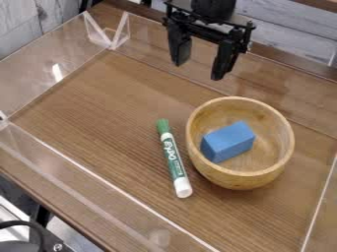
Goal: Remove the blue block from inside the brown bowl and put it on the table
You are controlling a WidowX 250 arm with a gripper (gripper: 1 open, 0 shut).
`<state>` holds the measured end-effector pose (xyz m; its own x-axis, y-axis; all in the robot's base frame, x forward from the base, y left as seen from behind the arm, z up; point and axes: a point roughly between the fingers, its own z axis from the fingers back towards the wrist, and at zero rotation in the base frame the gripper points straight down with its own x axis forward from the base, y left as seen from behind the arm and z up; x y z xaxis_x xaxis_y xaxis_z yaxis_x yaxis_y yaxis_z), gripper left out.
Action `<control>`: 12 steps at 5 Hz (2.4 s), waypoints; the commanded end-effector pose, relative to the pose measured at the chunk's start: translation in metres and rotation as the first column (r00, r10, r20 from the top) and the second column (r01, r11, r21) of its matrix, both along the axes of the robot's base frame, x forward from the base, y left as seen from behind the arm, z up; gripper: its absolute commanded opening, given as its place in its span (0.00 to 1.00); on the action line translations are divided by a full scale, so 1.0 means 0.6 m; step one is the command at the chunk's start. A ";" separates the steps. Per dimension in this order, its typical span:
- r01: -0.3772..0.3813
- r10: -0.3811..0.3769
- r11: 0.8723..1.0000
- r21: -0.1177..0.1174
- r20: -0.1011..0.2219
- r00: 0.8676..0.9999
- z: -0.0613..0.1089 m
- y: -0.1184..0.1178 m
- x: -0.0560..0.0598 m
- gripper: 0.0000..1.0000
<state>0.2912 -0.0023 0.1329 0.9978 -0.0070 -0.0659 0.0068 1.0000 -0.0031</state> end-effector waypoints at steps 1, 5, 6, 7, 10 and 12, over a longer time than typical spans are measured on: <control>0.040 -0.040 0.999 -0.003 -0.001 0.999 -0.006 -0.015 -0.006 1.00; 0.231 -0.231 0.973 -0.010 0.030 0.973 -0.028 -0.078 -0.029 1.00; 0.247 -0.246 0.969 -0.011 0.032 0.969 -0.036 -0.086 -0.030 1.00; 0.258 -0.258 0.966 -0.012 0.033 0.966 -0.044 -0.093 -0.032 1.00; 0.293 -0.292 0.956 -0.007 0.038 0.956 -0.063 -0.110 -0.041 1.00; 0.314 -0.314 0.949 -0.003 0.046 0.948 -0.079 -0.116 -0.043 1.00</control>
